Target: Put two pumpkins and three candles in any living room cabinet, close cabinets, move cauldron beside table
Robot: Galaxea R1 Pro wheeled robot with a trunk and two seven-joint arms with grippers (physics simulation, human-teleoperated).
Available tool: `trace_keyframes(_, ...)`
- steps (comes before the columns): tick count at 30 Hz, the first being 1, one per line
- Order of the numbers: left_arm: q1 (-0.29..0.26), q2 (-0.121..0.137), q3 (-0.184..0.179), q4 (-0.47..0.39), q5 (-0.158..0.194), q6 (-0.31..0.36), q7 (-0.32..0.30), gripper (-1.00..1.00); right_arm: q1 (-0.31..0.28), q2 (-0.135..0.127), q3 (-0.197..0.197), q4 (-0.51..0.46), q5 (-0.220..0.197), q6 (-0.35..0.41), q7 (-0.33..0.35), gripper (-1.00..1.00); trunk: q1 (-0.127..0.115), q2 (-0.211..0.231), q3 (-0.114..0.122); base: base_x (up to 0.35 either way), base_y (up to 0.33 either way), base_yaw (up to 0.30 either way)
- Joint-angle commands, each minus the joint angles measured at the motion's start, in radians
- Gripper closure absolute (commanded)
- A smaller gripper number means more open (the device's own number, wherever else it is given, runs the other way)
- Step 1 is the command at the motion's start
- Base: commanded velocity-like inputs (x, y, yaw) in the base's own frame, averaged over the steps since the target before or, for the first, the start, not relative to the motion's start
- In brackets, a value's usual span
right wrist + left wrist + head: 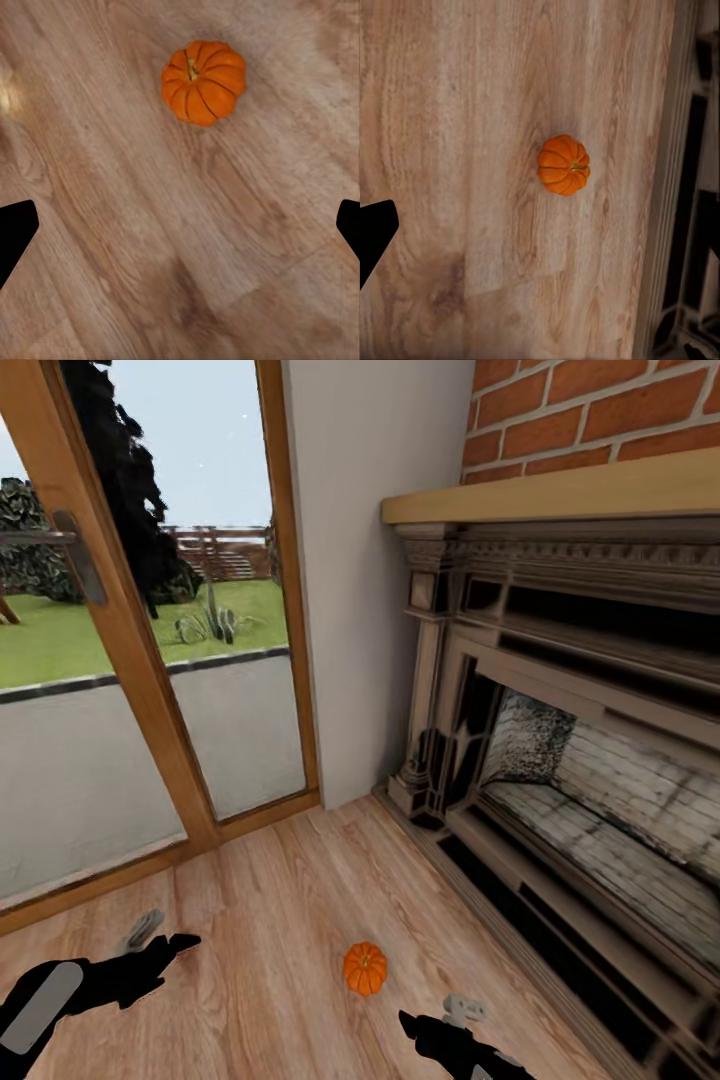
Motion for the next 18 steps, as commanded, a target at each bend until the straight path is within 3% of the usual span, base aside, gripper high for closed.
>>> trace_keyframes(1,0.0,0.0,0.0,-0.003,-0.003,0.009,-0.006,-1.0,-0.003,0.0,0.007,-0.001,-0.012,0.004,0.002,-1.0,0.0,0.0,-0.001,0.322,0.091,0.0)
trace_keyframes(5,-0.001,0.0,0.001,-0.014,-0.003,0.043,-0.02,-1.0,-0.049,0.0,-0.001,-0.072,-0.018,0.125,-0.015,-1.0,0.0,0.0,-0.001,0.323,0.086,0.0)
trace_keyframes(8,-0.001,0.0,0.001,-0.015,-0.003,0.048,-0.029,-1.0,-0.075,0.0,-0.003,-0.109,-0.019,0.157,-0.062,-1.0,0.0,0.0,-0.001,0.323,0.079,0.0)
trace_keyframes(9,-0.001,-0.001,0.001,-0.016,-0.003,0.05,-0.034,-1.0,-0.088,0.0,-0.004,-0.135,-0.02,0.167,-0.108,-1.0,0.0,0.0,-0.001,0.323,0.041,0.0)
trace_keyframes(14,-0.001,-0.001,0.002,-0.017,-0.002,0.052,-0.039,-1.0,-0.102,0.001,-0.058,-0.176,-0.033,0.144,-0.167,-1.0,0.0,0.0,-0.001,0.318,0.015,0.0)
trace_keyframes(18,-0.001,0.0,0.002,-0.018,-0.002,0.052,-0.04,-1.0,-0.104,0.001,-0.08,-0.181,-0.043,0.075,-0.174,-1.0,0.0,0.0,-0.001,0.235,0.007,0.0)
